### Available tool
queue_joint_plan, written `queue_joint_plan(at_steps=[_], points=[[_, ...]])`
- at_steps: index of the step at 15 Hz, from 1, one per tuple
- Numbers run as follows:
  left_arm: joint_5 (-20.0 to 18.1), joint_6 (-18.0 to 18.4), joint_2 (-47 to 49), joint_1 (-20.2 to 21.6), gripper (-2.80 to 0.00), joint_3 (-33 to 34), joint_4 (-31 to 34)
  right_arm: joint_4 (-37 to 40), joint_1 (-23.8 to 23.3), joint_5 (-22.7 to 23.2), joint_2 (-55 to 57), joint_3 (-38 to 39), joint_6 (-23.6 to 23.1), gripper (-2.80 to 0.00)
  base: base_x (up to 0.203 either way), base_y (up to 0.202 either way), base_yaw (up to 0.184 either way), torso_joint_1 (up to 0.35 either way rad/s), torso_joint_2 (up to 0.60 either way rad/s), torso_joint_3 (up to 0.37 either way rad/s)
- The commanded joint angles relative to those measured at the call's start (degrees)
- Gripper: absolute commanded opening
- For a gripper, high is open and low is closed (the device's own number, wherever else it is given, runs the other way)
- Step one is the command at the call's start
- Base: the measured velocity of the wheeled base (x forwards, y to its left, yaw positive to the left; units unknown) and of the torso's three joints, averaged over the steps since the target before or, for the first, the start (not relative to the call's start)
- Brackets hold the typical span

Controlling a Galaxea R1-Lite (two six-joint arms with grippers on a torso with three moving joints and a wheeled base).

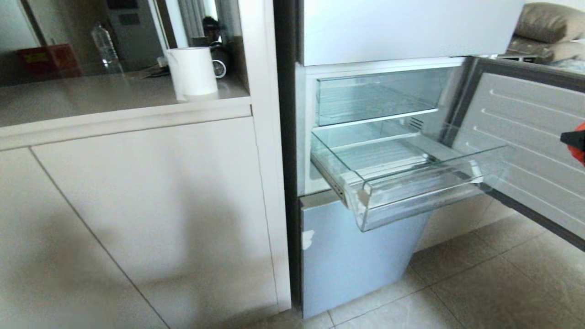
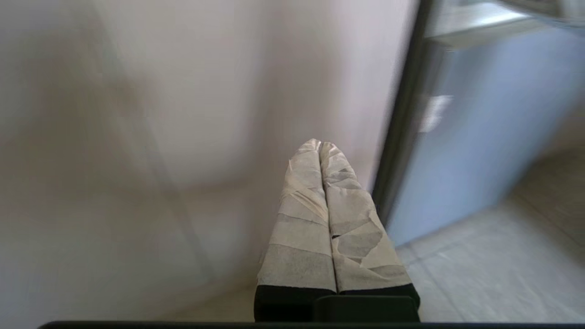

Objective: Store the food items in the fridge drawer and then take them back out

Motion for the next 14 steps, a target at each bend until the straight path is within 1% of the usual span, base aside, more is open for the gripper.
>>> queue_joint_plan(at_steps=[1, 3, 4, 6, 8, 11, 14], points=[[0.00, 0.00, 0.08, -0.01, -2.80, 0.00, 0.00, -0.54, -0.03, 0.11, -3.15, 4.56, 0.36, -2.80, -0.001, 0.012, -0.180, 0.001, 0.00, -0.001], [0.06, 0.00, 0.08, -0.01, -2.80, 0.00, 0.00, -4.80, -1.01, 1.55, -2.69, 8.74, 0.61, -2.80, 0.001, 0.010, -0.171, 0.003, 0.00, 0.005], [0.03, 0.00, 0.08, -0.01, -2.80, 0.00, 0.00, -8.00, -2.81, 2.83, -1.80, 10.78, 0.62, -2.80, 0.003, 0.011, -0.170, 0.002, 0.00, 0.007], [0.00, 0.00, 0.08, -0.01, -2.80, 0.00, 0.00, -11.93, -6.67, 5.21, -0.49, 13.61, 0.63, -2.80, -0.001, 0.007, -0.178, 0.004, 0.00, 0.000], [0.06, 0.00, 0.08, -0.01, -2.80, 0.00, 0.00, -14.05, -10.69, 8.39, -0.10, 16.09, 0.63, -2.80, 0.001, 0.008, -0.174, 0.002, 0.00, -0.003], [0.04, 0.00, 0.08, -0.06, -2.80, 0.00, 0.00, -15.79, -18.54, 14.44, 0.02, 18.80, 0.70, -2.80, 0.000, 0.010, -0.176, 0.000, 0.00, 0.003], [0.06, 0.00, 0.08, -0.01, -2.80, 0.00, 0.00, -18.62, -27.96, 23.10, 0.12, 21.77, 0.51, -2.80, 0.002, 0.008, -0.141, 0.000, 0.00, 0.001]])
